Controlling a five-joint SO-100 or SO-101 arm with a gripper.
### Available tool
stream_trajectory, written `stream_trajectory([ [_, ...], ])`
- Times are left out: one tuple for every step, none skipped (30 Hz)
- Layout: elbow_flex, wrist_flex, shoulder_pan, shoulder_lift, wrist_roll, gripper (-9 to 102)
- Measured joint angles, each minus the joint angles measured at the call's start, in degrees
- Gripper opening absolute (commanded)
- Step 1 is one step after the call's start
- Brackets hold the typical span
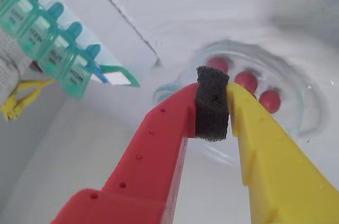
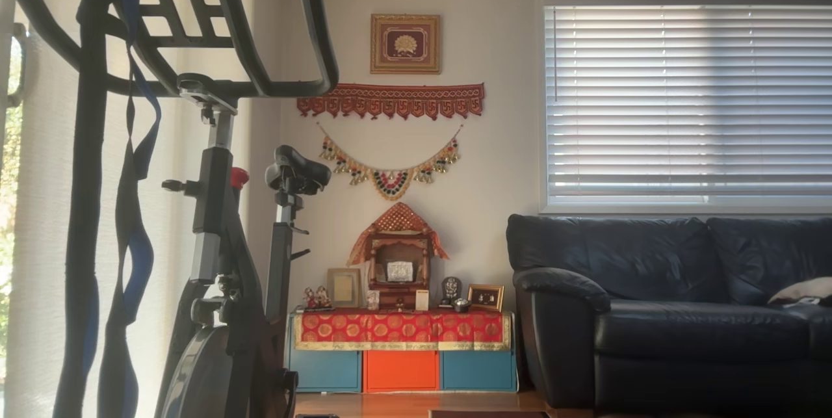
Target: Sort medicines into box.
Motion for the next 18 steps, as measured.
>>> stream_trajectory([
  [-0.6,-0.3,0.2,0.0,-1.2,2],
  [-1.8,-0.9,0.8,-0.4,-2.9,2],
  [-3.2,-1.2,1.6,-0.6,-4.1,2],
  [-4.6,-1.8,2.5,-0.9,-5.4,2],
  [-5.9,-2.4,3.4,-1.1,-7.2,2],
  [-7.2,-2.8,4.4,-1.1,-9.0,2],
  [-8.5,-3.1,5.3,-1.1,-10.6,2],
  [-10.0,-3.3,5.6,-1.1,-12.6,1],
  [-11.4,-3.6,5.6,-1.1,-14.8,1],
  [-12.9,-4.1,5.8,-1.1,-17.0,1],
  [-13.9,-4.8,5.9,-1.1,-18.3,1],
  [-14.4,-5.4,5.9,-1.1,-19.0,1],
  [-15.1,-6.0,5.4,-1.1,-20.2,1],
  [-15.9,-6.0,4.6,-1.1,-21.7,1],
  [-17.0,-5.7,3.5,-1.1,-23.4,1],
  [-18.1,-5.2,2.5,-1.1,-24.9,1],
  [-19.3,-4.2,1.1,-1.1,-26.5,1],
  [-20.5,-3.2,-0.3,-1.1,-28.3,1],
])
